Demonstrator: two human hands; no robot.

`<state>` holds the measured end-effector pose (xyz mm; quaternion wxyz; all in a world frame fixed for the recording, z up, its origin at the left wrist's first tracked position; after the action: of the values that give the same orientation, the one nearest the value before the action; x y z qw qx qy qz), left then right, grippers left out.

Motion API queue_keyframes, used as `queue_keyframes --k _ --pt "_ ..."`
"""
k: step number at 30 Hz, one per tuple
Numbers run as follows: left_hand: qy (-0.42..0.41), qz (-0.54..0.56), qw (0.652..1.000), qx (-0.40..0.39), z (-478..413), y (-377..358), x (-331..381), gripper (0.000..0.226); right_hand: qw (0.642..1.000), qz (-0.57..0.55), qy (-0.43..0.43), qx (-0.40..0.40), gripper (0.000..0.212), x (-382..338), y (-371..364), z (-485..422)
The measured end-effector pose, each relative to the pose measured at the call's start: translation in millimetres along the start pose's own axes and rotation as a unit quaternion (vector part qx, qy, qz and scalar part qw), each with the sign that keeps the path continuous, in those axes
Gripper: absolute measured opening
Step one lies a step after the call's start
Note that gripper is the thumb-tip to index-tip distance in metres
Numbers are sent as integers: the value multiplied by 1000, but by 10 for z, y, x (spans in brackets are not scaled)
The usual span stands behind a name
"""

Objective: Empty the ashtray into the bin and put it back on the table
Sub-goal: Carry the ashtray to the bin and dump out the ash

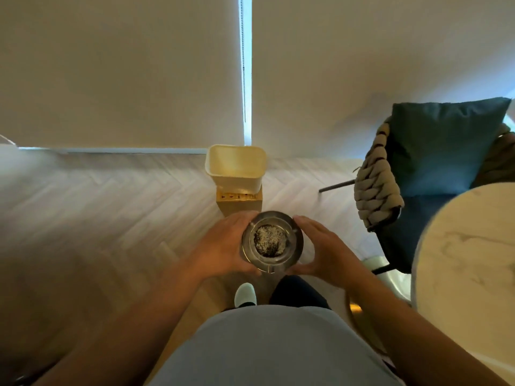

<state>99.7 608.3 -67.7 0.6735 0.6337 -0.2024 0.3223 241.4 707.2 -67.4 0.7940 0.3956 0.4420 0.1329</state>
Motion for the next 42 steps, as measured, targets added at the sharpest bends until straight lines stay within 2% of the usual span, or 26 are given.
queue_keyframes --k 7,18,22,26,28,35,38,42 --pt "55 6 998 33 -23 271 -427 116 996 2 76 -46 103 -387 6 -559" --pt "99 18 994 53 -759 771 -811 116 992 -19 86 -95 107 -299 271 -1686" --pt "108 41 991 68 -1016 957 -891 112 985 -112 89 -99 83 -360 493 -2040" --pt "112 40 991 58 -1239 1124 -974 109 990 -122 33 -60 38 -267 681 -2463" --pt "113 36 992 45 -1329 1175 -1036 111 991 -122 -17 -52 25 -200 726 -2653" --pt "106 69 992 -27 -1656 1283 -1474 115 957 -247 -126 -85 13 -69 598 -3088" --pt "85 91 991 -56 -1813 1328 -1690 115 929 -311 -169 -112 9 -27 454 -3209" --pt "41 85 990 -104 -2006 1320 -2026 117 907 -334 -219 -134 10 60 207 -3374"
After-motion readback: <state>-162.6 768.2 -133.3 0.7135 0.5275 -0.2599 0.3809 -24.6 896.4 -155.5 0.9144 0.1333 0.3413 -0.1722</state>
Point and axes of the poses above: each hand's wrist, its own z-axis away from the middle knuckle, its own y-axis out of the back of the hand, x = y × z, the point moved 10 cm from there along -z, towards the middle knuckle, and after that the axes turned 8 degrees about -y, right-handed, at the moved point
